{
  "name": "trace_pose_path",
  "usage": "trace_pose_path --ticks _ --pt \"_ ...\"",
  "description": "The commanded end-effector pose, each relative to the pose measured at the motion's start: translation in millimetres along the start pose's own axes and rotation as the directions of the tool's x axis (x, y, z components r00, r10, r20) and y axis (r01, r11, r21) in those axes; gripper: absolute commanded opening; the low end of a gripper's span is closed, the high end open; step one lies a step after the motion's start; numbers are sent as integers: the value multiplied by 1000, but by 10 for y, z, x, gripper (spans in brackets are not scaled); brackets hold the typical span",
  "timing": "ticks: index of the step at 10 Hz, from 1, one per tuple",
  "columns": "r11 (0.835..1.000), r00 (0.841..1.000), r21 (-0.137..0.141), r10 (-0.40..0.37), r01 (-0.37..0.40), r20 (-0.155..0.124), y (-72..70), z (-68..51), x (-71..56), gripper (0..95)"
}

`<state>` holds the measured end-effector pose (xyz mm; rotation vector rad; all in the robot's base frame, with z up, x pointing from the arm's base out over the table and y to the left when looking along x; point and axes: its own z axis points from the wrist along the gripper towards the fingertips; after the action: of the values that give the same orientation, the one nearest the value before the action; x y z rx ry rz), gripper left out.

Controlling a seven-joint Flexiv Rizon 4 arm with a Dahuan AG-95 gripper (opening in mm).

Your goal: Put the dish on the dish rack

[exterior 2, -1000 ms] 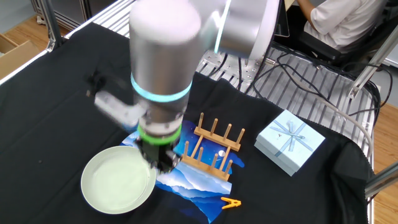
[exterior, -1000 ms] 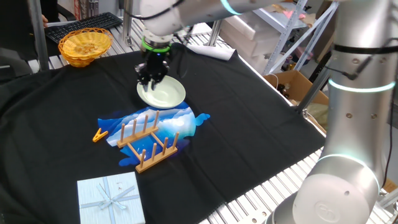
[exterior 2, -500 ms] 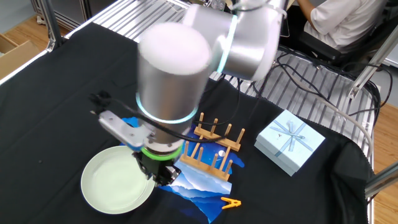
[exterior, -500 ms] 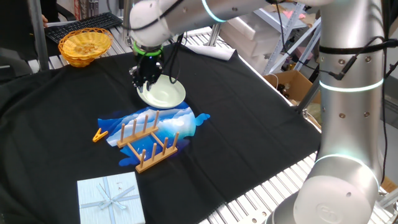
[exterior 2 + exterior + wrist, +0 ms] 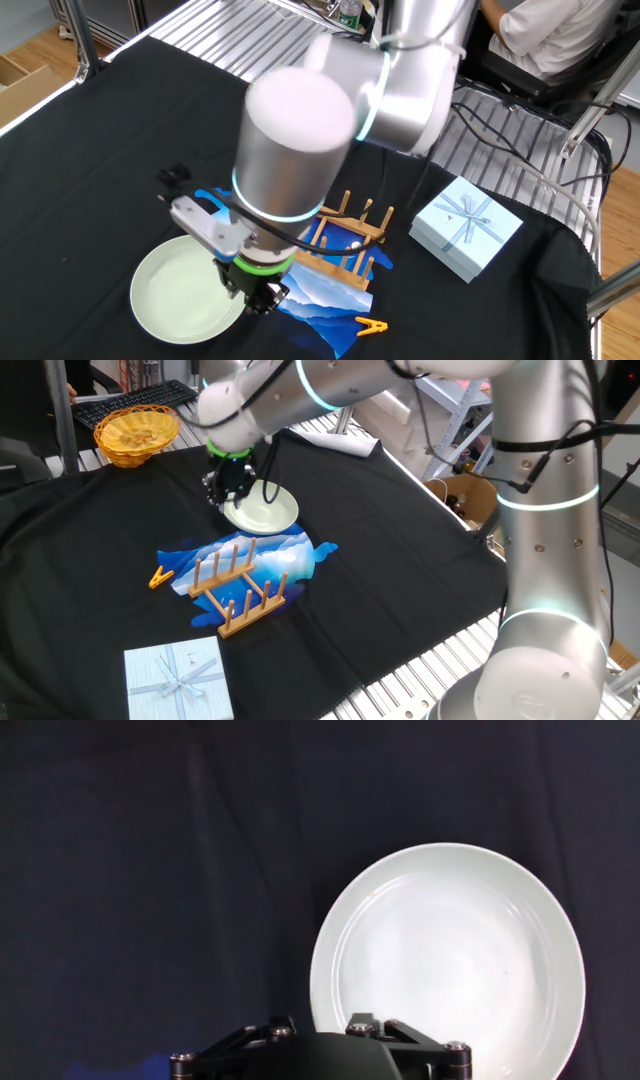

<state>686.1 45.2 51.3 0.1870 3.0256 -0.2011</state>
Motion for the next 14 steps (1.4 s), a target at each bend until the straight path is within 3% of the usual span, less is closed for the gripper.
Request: trace_pose_path --ticks 1,6,11,14 --pt "1000 1000 -5 4 -4 0 25 73 -34 380" --pt "999 1000 50 3 -4 30 41 208 -77 380" --pt "997 998 71 -5 0 62 -5 308 -81 380" --pt "995 996 102 -16 7 84 -33 357 -79 380"
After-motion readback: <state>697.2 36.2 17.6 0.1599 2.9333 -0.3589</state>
